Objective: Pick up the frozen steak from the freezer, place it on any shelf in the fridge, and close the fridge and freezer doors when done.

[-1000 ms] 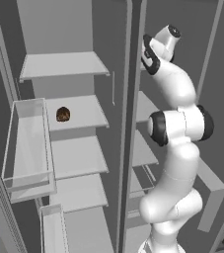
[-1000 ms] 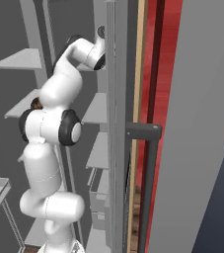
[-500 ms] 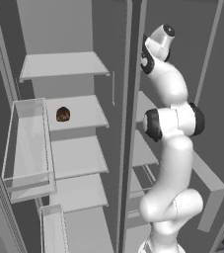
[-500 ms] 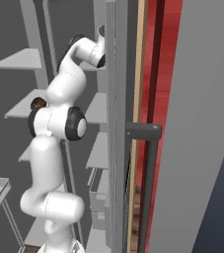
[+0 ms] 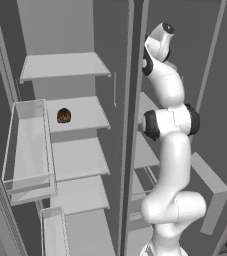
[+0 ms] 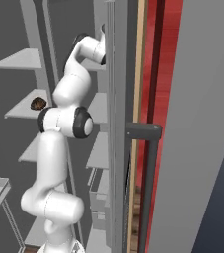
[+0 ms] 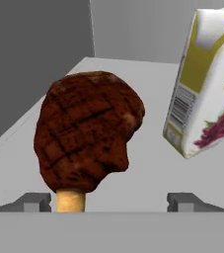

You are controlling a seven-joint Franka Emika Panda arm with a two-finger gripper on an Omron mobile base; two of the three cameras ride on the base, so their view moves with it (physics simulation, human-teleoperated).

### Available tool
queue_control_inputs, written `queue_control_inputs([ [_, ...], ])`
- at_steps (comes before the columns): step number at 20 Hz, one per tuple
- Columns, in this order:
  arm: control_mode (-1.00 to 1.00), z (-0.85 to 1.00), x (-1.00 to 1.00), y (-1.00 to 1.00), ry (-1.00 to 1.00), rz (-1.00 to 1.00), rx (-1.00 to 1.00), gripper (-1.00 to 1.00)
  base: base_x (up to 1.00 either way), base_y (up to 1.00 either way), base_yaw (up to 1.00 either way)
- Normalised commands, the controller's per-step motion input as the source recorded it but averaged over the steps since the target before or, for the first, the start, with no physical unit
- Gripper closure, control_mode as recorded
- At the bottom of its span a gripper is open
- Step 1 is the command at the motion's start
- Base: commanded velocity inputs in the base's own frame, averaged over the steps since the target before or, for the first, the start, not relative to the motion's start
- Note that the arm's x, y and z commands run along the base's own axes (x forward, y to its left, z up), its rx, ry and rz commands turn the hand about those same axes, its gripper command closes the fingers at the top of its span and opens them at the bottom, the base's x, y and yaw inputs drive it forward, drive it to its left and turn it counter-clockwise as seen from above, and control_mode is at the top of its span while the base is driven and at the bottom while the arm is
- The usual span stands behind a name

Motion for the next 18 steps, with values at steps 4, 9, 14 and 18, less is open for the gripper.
queue_control_inputs([
  [4,-1.00,-0.61,0.10,0.00,0.06,0.00,0.00,1.00,0.00,0.00,0.00],
  [9,-1.00,-0.31,0.00,0.00,-0.02,0.00,0.00,1.00,0.00,0.00,0.00],
  [14,-1.00,-0.13,-0.02,0.00,-0.04,0.00,0.00,1.00,0.00,0.00,0.00],
  [18,-1.00,-0.25,-0.27,0.00,-0.05,0.00,0.00,1.00,0.00,0.00,0.00],
])
